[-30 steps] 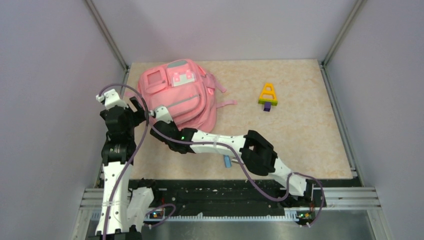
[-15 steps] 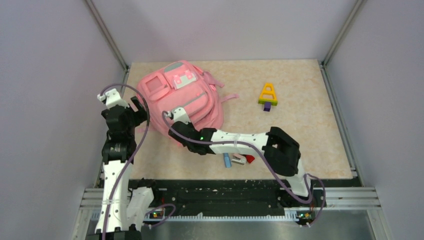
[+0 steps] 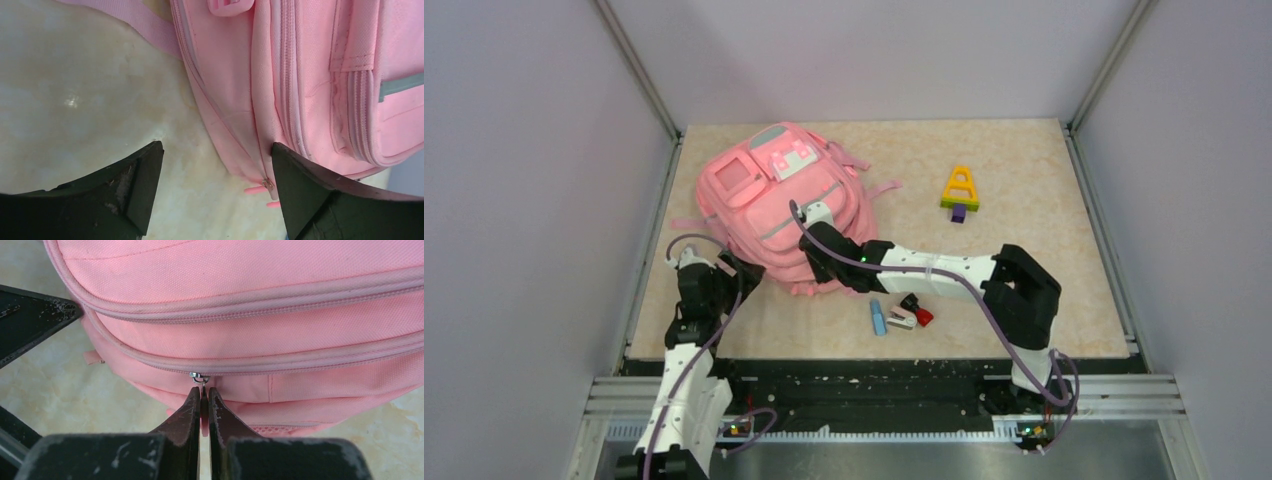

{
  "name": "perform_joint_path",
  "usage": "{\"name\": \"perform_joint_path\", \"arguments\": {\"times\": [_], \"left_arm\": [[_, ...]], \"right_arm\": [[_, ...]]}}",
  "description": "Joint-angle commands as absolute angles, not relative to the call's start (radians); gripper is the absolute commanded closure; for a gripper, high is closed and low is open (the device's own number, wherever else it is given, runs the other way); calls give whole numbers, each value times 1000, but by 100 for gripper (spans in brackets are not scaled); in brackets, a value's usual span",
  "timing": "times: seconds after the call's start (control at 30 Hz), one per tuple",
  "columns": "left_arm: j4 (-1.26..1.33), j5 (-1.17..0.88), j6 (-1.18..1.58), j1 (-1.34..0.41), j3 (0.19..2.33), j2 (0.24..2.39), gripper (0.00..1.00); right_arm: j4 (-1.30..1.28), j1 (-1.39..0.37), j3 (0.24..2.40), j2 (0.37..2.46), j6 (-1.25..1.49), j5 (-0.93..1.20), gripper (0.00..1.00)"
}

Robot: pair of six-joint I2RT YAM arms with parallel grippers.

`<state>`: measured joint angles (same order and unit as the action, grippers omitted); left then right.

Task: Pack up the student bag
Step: Zip the student bag at the center of the board.

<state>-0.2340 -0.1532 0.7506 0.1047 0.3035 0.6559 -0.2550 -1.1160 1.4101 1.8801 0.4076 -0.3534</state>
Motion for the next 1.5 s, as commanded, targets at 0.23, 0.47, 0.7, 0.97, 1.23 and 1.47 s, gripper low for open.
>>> {"name": "perform_joint_path", "arguments": {"times": [0.23, 0.47, 0.7, 0.97, 1.23, 1.47], "left_arm": [[-21, -322, 859, 105, 206, 586, 16], [42, -351, 900, 104, 183, 647, 24], [252, -377, 1010, 104, 101, 730, 48], [260, -291, 975, 106, 158, 798, 94], [126, -113, 815, 138, 337, 811, 100], [205, -87, 745, 233, 552, 1100, 100]], "right_arm": [[-212, -1108, 1392, 1821, 421, -288, 100], [-215, -1108, 1391, 1809, 412, -310, 100], [-227, -1108, 1387, 1790, 386, -379, 100], [-296, -1069, 1362, 1792, 377, -487, 100], [-240, -910, 1257, 1718, 322, -509, 100], [-133, -756, 1302, 1762, 240, -446, 100]]}}
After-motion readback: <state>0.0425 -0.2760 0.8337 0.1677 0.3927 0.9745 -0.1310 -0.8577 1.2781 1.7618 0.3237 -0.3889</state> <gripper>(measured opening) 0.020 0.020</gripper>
